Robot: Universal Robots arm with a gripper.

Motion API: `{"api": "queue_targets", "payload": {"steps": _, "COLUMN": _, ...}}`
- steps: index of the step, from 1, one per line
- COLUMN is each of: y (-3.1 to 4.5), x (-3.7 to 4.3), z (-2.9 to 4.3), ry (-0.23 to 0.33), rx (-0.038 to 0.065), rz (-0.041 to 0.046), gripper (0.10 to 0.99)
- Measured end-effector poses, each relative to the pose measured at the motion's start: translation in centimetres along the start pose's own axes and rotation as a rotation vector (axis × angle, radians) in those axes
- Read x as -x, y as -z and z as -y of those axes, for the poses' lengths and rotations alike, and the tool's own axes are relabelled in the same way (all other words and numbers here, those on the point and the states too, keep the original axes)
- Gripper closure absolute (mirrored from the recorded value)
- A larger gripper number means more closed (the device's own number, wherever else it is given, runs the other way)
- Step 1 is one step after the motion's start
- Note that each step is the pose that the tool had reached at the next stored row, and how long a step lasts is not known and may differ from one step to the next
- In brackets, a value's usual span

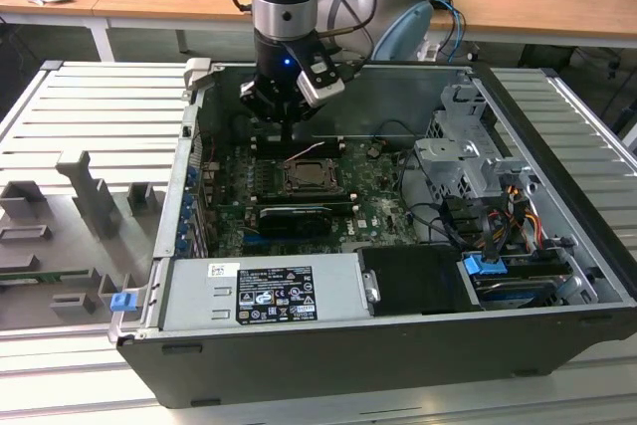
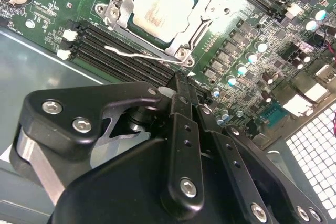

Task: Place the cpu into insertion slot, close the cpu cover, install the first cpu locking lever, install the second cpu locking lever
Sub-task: 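Install the first cpu locking lever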

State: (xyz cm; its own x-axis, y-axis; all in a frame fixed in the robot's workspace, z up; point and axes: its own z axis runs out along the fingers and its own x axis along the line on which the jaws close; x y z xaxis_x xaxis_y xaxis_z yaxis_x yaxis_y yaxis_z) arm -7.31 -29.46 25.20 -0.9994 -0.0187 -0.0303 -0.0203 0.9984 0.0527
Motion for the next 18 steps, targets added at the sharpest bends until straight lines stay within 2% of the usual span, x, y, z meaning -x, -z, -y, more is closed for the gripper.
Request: {"api": "queue_targets", "payload": {"steps": 18, "y": -0.05, "x": 0.93, "z": 0.02, "ry": 0.0, "rx": 0.0, "rz": 0.0, "gripper": 0.98}}
